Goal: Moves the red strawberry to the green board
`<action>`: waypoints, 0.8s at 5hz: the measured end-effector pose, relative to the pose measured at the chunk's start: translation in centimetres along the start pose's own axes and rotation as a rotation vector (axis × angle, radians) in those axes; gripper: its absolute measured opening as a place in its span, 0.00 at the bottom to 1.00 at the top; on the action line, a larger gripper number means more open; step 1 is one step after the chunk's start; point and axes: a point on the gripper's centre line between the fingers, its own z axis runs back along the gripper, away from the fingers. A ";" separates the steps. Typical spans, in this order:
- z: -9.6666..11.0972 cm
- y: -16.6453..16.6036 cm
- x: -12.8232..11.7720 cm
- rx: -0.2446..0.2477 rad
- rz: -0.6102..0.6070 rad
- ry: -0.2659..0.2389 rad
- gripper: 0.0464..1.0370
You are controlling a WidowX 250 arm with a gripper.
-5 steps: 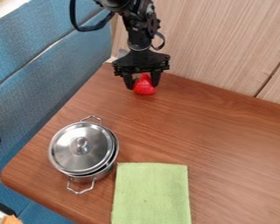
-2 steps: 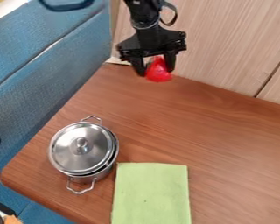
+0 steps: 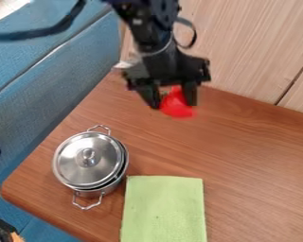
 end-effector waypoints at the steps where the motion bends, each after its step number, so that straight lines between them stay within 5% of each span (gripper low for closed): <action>1: 0.3 -0.1 -3.7 -0.025 -0.050 0.051 0.70; 3: -1.4 0.5 -10.3 -0.009 -0.190 0.151 0.70; 4: -3.0 1.1 -11.4 -0.004 -0.211 0.178 0.70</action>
